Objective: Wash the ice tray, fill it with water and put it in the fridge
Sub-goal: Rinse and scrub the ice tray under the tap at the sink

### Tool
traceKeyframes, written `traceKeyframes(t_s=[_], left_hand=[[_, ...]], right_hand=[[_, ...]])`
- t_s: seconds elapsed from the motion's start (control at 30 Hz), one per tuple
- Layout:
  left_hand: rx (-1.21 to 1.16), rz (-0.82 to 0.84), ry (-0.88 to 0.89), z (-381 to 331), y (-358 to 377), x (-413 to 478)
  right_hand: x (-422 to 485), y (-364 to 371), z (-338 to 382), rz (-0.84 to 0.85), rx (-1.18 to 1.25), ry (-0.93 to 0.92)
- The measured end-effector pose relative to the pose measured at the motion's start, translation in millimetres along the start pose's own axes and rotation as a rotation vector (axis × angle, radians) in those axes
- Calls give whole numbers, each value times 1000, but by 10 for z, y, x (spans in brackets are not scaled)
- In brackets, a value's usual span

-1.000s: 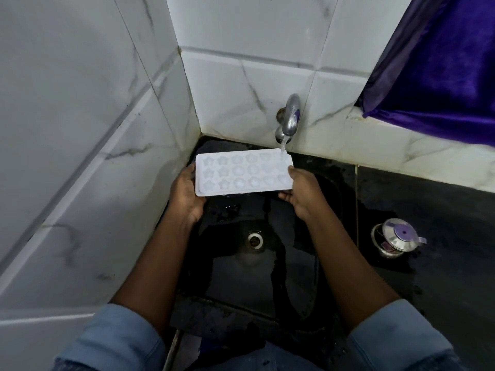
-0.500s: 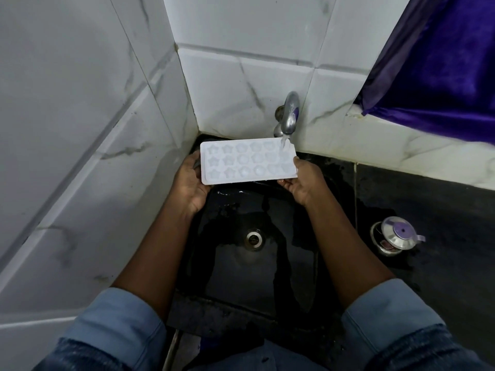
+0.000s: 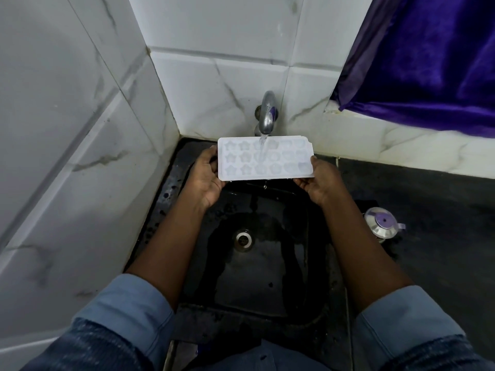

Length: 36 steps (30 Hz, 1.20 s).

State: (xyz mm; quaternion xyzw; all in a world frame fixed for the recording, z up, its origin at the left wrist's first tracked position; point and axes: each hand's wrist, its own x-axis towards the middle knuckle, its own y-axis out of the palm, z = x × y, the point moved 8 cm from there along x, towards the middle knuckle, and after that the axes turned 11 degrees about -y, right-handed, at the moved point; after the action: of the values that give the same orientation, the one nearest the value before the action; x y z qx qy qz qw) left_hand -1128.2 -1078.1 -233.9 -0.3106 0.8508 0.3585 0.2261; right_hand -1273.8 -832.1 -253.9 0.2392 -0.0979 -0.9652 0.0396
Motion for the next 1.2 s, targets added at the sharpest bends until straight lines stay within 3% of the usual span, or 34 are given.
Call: traceKeyframes(t_s=[0.6,1.2], left_hand=[[79,87,-77,286,532,-92],[-3,-70,-3,185,-379,-363]], right_hand=[[-107,-667,147,-114,152,-53],[-363,-83,-348,22,-84,30]])
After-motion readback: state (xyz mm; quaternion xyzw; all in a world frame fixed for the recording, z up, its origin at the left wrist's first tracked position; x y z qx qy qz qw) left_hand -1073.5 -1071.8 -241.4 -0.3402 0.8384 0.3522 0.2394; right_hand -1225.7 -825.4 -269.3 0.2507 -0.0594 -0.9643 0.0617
